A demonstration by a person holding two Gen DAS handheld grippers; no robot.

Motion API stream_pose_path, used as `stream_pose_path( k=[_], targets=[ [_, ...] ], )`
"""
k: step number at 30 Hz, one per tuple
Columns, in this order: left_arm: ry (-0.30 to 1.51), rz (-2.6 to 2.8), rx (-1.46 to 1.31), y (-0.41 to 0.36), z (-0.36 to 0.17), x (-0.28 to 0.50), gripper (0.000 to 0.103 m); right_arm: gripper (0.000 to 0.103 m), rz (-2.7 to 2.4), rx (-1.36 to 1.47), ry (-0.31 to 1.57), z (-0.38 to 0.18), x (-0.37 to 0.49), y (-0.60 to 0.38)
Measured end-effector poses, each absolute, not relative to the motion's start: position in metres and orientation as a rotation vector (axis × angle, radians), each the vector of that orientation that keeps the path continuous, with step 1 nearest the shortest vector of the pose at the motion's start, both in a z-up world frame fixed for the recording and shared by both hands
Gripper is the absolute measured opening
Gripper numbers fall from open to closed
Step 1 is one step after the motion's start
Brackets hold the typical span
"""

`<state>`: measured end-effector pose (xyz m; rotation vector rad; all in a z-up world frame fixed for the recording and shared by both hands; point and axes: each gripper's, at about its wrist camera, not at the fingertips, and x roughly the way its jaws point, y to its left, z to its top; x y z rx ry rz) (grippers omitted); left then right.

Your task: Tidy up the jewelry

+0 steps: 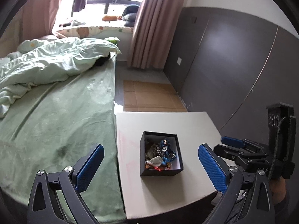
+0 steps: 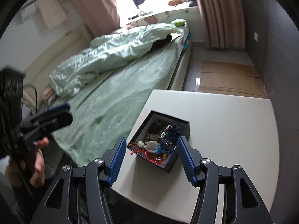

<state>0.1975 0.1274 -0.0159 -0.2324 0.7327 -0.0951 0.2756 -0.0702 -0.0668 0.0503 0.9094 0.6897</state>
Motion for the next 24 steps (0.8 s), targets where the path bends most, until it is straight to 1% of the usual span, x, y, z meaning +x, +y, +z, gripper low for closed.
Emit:
stream_pose_path(
  k=[1, 5, 6, 7, 8, 15, 20, 24],
  targets=[
    [0.719, -0.076, -0.231, 0.127, -0.012, 0.191, 0.102, 0.075, 0.666, 0.060, 0.898, -0.065, 0.272, -0.075],
    [0.703, -0.056, -0.231, 0.117, -0.005, 0.173, 0.103, 0.076, 0.596, 0.071, 0.854, -0.047, 0.254, -0.091],
    [0.699, -0.055, -0.230, 0.115, -0.003, 0.171, 0.103, 0.083, 0.592, 0.081, 0.826, -0.040, 0.247, -0.097],
    [0.692, -0.054, -0.225, 0.111, -0.001, 0.166, 0.103, 0.096, 0.583, 0.084, 0.804, -0.035, 0.241, -0.102],
    [0.685, -0.056, -0.218, 0.107, 0.001, 0.162, 0.103, 0.102, 0.567, 0.087, 0.781, -0.031, 0.234, -0.109],
    [0.609, -0.069, -0.183, 0.086, 0.018, 0.132, 0.103, 0.103, 0.465, 0.120, 0.741, -0.022, 0.204, -0.146],
    [0.571, -0.080, -0.168, 0.077, 0.018, 0.111, 0.103, 0.103, 0.446, 0.132, 0.698, -0.013, 0.184, -0.165],
    [0.565, -0.081, -0.130, 0.069, 0.011, 0.096, 0.103, 0.103, 0.442, 0.141, 0.707, -0.020, 0.171, -0.172]
  ],
)
